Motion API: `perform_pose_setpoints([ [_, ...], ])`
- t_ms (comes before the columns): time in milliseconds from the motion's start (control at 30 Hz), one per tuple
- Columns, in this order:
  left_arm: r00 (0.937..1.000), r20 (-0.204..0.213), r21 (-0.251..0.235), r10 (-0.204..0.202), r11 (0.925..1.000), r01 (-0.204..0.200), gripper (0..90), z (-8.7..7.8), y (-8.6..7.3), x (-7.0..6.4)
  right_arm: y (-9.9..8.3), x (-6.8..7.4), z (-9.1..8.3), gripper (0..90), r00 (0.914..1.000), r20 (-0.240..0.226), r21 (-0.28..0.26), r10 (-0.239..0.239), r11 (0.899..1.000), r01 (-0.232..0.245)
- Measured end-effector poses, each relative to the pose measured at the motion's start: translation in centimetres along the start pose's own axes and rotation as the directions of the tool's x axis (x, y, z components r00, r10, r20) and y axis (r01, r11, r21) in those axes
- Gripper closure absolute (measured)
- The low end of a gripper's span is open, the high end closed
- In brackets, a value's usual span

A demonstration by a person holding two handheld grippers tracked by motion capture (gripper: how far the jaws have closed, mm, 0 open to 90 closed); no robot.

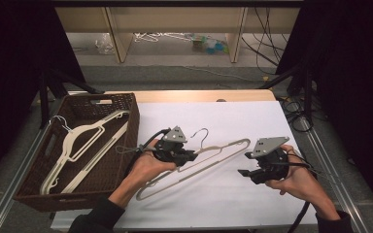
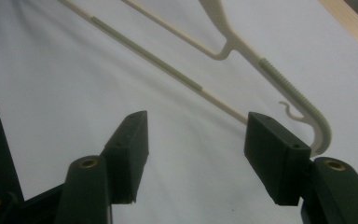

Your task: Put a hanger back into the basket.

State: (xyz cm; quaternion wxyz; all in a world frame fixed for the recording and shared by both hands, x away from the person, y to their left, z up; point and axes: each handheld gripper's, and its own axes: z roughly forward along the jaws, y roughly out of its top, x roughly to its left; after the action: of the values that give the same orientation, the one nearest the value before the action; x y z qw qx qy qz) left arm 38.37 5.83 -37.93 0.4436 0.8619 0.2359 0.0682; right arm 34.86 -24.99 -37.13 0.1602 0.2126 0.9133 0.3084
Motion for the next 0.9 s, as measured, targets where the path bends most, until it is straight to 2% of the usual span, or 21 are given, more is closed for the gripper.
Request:
perform_pose_setpoints([
  [200,0.9987,-0.021,-0.064,-0.048,0.9969,0.046,85.5,-2.4,1.0,0.2,-0.4,0.4,-0.3,33.3,0.998,-0.008,-0.087,0.063,0.994,-0.063],
  [300,0.9978,-0.012,-0.107,-0.065,0.9922,0.063,85.5,-3.8,1.8,0.3,-0.7,0.7,-0.2,30.9,0.9922,-0.008,-0.134,0.125,0.983,-0.125],
  [367,0.997,-0.013,-0.141,-0.076,0.9873,0.073,85.5,-4.9,2.5,0.3,-1.0,0.9,0.0,29.9,0.9905,0.002,-0.153,0.137,0.979,-0.135],
  [433,0.9959,-0.015,-0.173,-0.089,0.9812,0.085,85.5,-5.9,3.0,0.3,-1.3,1.1,0.3,28.7,0.9887,0.002,-0.153,0.15,0.977,-0.147],
  [500,0.9955,-0.026,-0.189,-0.091,0.9783,0.084,85.5,-6.8,3.4,0.2,-1.5,1.3,0.6,28.3,0.9889,0.002,-0.155,0.149,0.977,-0.147],
  [600,0.9927,-0.012,-0.217,-0.12,0.9694,0.115,85.5,-8.2,3.5,0.2,-1.9,1.6,1.1,26.4,0.9878,-0.009,-0.142,0.156,0.978,-0.155],
  [633,0.9926,-0.008,-0.217,-0.121,0.9693,0.117,85.5,-8.7,3.6,0.2,-2.0,1.7,1.1,26.5,0.9868,-0.01,-0.135,0.161,0.978,-0.161],
  [733,0.9949,-0.015,-0.239,-0.099,0.9665,0.093,85.5,-10.5,3.7,0.2,-2.2,1.8,1.4,26.4,0.9866,-0.017,-0.129,0.162,0.978,-0.163],
  [833,0.9935,-0.029,-0.265,-0.11,0.9593,0.098,85.4,-12.6,3.6,0.6,-2.4,1.9,1.4,26.4,0.9886,-0.013,-0.132,0.15,0.98,-0.151],
  [900,0.9917,-0.052,-0.281,-0.118,0.9546,0.098,85.5,-14.2,3.3,1.2,-2.5,2.1,1.4,26.4,0.9876,-0.012,-0.134,0.157,0.979,-0.157],
])
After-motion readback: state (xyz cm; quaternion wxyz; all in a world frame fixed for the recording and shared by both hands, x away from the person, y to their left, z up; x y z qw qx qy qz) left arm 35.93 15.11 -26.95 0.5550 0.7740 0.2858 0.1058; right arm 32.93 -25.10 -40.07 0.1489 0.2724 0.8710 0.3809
